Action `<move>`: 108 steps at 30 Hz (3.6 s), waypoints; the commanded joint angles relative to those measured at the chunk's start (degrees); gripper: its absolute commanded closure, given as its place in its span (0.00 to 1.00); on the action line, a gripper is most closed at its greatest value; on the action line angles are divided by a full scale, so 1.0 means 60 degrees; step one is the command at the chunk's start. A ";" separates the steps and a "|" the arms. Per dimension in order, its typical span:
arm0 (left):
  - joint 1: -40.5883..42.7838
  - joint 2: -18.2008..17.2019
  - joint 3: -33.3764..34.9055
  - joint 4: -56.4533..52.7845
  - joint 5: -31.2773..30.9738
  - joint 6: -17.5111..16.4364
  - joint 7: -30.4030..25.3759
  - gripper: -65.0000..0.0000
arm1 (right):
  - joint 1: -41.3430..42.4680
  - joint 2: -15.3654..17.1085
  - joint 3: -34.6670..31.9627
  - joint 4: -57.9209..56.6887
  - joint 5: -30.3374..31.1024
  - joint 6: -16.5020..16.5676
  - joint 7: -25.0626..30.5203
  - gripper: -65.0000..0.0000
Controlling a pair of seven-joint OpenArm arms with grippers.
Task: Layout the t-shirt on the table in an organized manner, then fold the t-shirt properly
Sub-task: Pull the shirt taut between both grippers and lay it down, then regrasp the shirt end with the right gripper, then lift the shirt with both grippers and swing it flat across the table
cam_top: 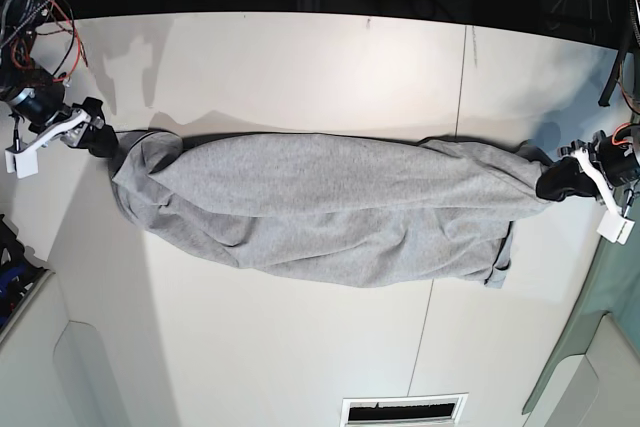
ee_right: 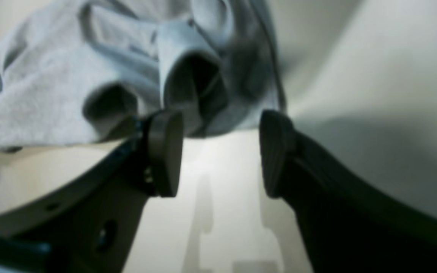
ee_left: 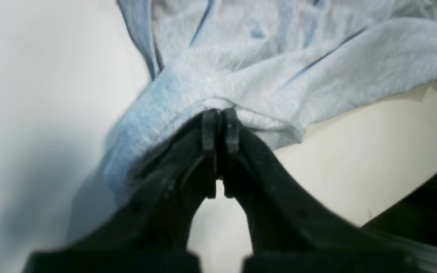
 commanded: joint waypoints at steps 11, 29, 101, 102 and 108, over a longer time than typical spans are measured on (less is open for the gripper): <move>-0.0131 -0.0237 -0.0102 0.0142 -0.0273 -0.0082 -0.0157 1.00 | -0.0412 -0.0335 -0.1665 -0.0455 -0.0514 0.0095 0.2273 0.51; -0.0095 -0.0750 -0.1067 0.1115 -0.2131 -0.0082 0.1337 1.00 | 0.0262 -0.0692 -0.0809 0.1319 -0.0692 0.0109 0.0506 1.00; 0.5362 -0.1960 -0.4233 0.5894 -0.4342 -0.0082 0.3089 1.00 | -0.3690 0.1217 0.0117 0.5027 0.1508 0.0222 -0.0780 1.00; 0.5475 -0.1960 -0.4229 0.5898 -0.4342 -0.0082 0.3085 1.00 | -0.3810 0.1228 0.0302 0.5027 0.1494 0.0251 -0.0780 1.00; 0.5788 -0.1825 -0.4186 0.5625 -0.3552 -0.0082 0.2557 1.00 | -0.4087 0.1220 0.0444 0.4619 0.0710 0.0244 -0.0313 1.00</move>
